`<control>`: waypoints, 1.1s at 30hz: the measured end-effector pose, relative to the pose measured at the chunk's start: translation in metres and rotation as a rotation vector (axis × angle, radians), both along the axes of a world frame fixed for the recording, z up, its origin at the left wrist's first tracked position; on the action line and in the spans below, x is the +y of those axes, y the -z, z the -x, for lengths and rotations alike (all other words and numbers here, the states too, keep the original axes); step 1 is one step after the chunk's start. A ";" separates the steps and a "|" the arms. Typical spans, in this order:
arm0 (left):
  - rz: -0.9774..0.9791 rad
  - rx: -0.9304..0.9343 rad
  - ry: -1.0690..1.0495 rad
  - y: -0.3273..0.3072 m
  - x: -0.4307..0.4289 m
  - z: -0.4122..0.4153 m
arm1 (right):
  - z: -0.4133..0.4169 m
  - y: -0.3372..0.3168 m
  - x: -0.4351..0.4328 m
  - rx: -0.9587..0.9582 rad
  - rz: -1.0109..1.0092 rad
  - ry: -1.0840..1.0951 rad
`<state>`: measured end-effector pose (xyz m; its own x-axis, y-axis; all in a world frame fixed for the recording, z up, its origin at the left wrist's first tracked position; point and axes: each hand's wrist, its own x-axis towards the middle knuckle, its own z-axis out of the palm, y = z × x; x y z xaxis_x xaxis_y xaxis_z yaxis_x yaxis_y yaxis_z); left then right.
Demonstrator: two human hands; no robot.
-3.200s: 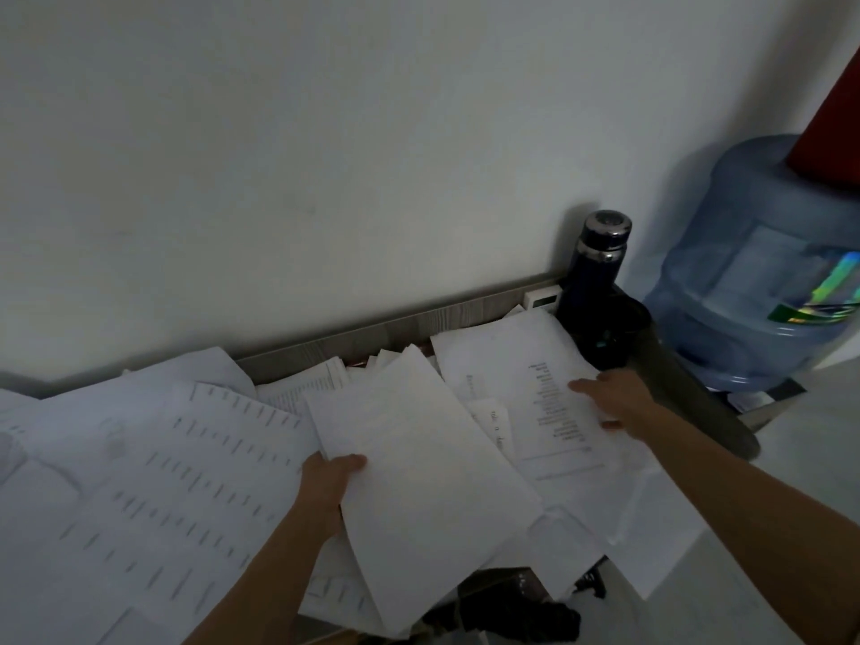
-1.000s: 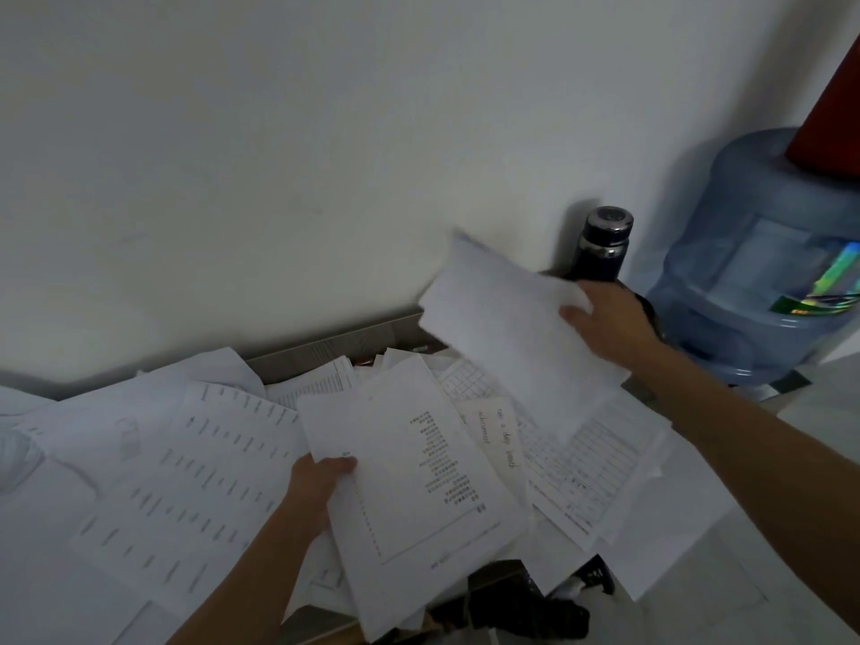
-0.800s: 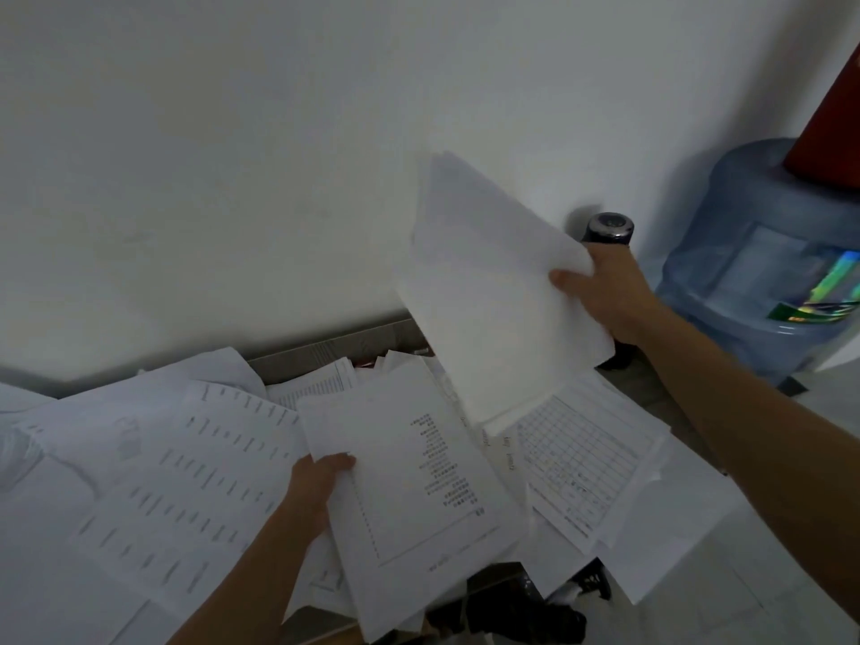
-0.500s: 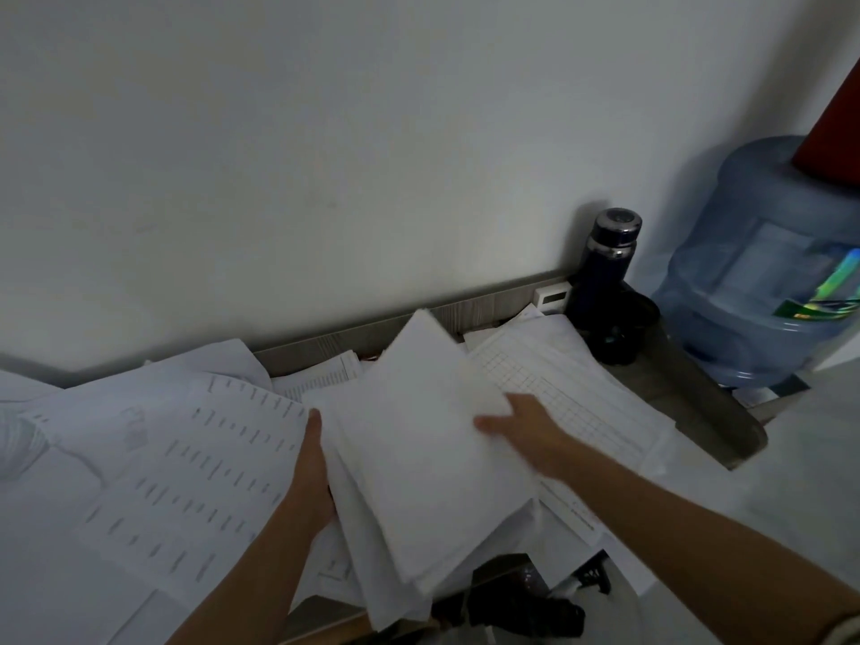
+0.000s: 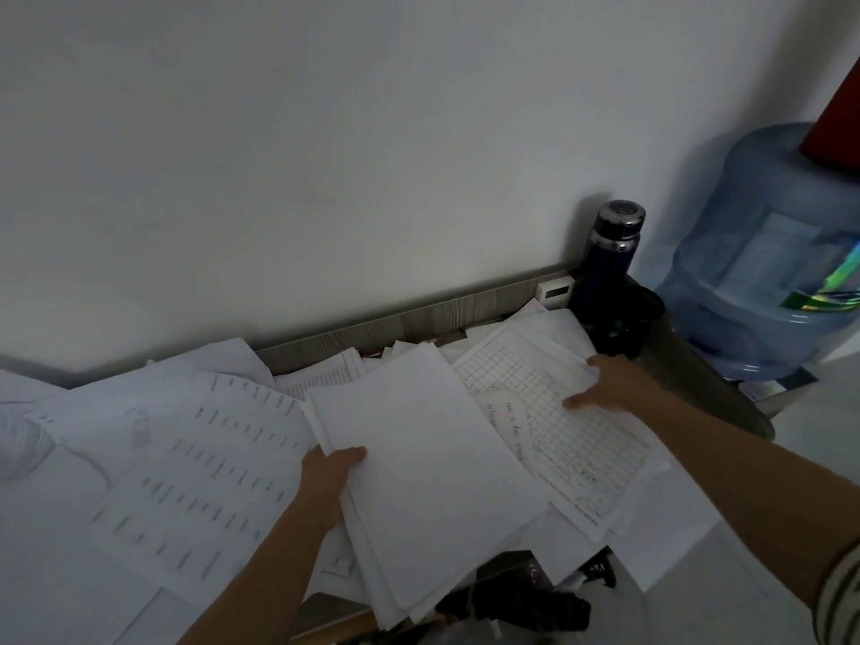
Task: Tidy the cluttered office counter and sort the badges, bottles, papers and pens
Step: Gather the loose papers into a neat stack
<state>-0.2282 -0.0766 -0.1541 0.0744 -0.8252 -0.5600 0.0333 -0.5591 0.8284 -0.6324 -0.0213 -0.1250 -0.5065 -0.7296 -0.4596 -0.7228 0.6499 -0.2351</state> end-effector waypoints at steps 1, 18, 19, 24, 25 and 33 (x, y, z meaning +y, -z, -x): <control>0.002 -0.007 0.000 0.001 -0.001 0.000 | 0.000 0.002 -0.002 0.044 -0.026 -0.025; -0.030 0.016 -0.006 0.004 -0.005 -0.001 | -0.030 -0.162 -0.029 -0.278 0.716 -0.041; -0.033 0.013 -0.006 0.003 -0.004 -0.001 | -0.031 -0.175 -0.027 -0.307 0.791 -0.010; -0.062 0.018 -0.009 -0.002 -0.002 0.000 | -0.042 -0.192 -0.025 -0.745 0.983 0.134; -0.062 0.022 -0.008 -0.003 -0.002 0.000 | -0.046 -0.185 -0.025 -0.851 0.970 0.148; -0.054 0.080 -0.031 -0.006 0.003 -0.001 | -0.076 -0.107 -0.007 -1.305 0.698 0.490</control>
<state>-0.2272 -0.0738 -0.1483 0.0527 -0.7919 -0.6084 0.1163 -0.6002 0.7914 -0.5561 -0.0287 -0.0177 -0.2851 -0.8677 -0.4073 0.4571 0.2504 -0.8534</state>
